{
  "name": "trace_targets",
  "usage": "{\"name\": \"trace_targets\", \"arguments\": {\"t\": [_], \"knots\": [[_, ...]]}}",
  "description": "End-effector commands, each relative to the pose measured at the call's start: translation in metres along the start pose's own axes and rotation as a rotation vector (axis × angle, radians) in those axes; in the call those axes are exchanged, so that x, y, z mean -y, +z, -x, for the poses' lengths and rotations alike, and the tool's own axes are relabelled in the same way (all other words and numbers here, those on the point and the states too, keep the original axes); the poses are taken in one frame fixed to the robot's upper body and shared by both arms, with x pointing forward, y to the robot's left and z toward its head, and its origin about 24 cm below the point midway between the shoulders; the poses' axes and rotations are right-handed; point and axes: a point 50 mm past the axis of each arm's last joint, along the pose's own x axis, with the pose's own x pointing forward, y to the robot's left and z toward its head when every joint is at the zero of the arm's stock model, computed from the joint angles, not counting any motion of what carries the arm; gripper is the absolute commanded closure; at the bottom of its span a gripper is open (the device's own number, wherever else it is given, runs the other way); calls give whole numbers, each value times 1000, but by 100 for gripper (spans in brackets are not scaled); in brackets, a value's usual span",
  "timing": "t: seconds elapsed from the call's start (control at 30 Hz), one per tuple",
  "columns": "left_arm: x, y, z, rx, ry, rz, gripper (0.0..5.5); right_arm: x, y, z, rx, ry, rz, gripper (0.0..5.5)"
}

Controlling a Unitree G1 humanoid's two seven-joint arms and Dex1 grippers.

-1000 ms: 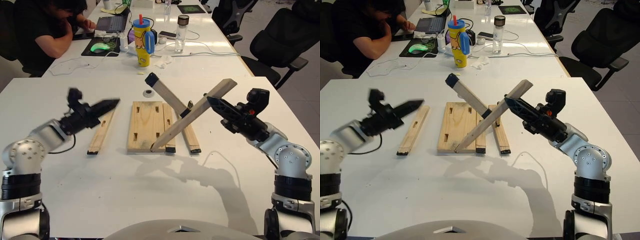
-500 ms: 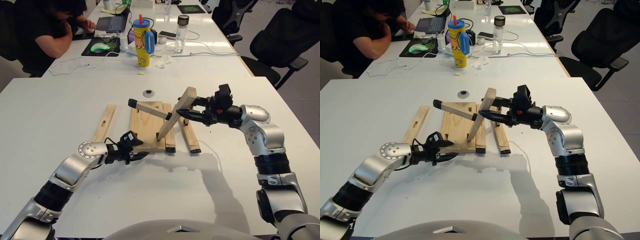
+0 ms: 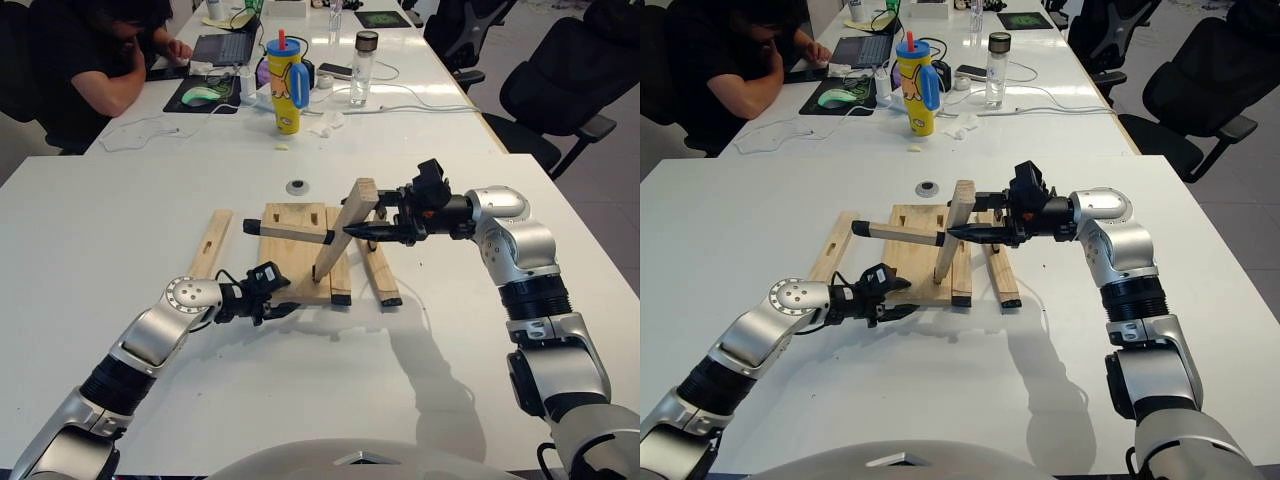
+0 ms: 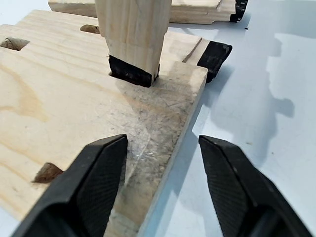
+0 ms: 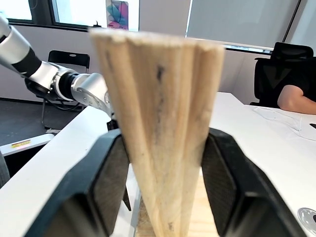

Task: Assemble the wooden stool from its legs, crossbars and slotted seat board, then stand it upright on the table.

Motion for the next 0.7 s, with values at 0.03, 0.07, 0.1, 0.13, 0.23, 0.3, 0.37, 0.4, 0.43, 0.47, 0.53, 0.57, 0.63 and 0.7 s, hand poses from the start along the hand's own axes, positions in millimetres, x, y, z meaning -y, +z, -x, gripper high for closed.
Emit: {"name": "trace_targets", "arguments": {"t": [0.03,0.07,0.1,0.13,0.23,0.3,0.37,0.4,0.43,0.47,0.53,0.57,0.63,0.7], "knots": [[7,-19,-4,-82,-9,57,279,-2,-22,-1,-85,33,-82,346],[8,-20,-5,-83,-10,58,279,-1,-22,-2,-81,34,-78,346],[8,-20,-6,-83,-12,59,279,1,-22,-4,-74,40,-74,346],[9,-20,-7,-82,-14,60,279,2,-21,-6,-67,44,-72,346],[10,-20,-9,-85,-19,61,279,5,-19,-12,-54,59,-66,346],[11,-21,-10,-88,-20,65,279,5,-21,-15,-70,66,-64,346],[12,-22,-11,-91,-22,66,279,5,-25,-14,-94,57,-69,346],[12,-21,-11,-91,-23,66,279,4,-28,-12,-130,49,-67,346],[13,-22,-11,-94,-24,67,279,4,-31,-10,-143,33,-69,346],[13,-22,-12,-96,-24,68,279,5,-33,-9,-159,17,-68,346],[13,-24,-12,-112,-16,77,279,7,-35,-5,-181,-46,-26,346],[13,-27,-13,-127,-10,82,279,9,-33,-4,-179,-80,8,310],[12,-30,-14,-155,17,80,279,11,-28,-3,-176,-111,59,287],[10,-38,-14,-206,60,75,279,10,-22,1,-236,-148,118,248]]}}
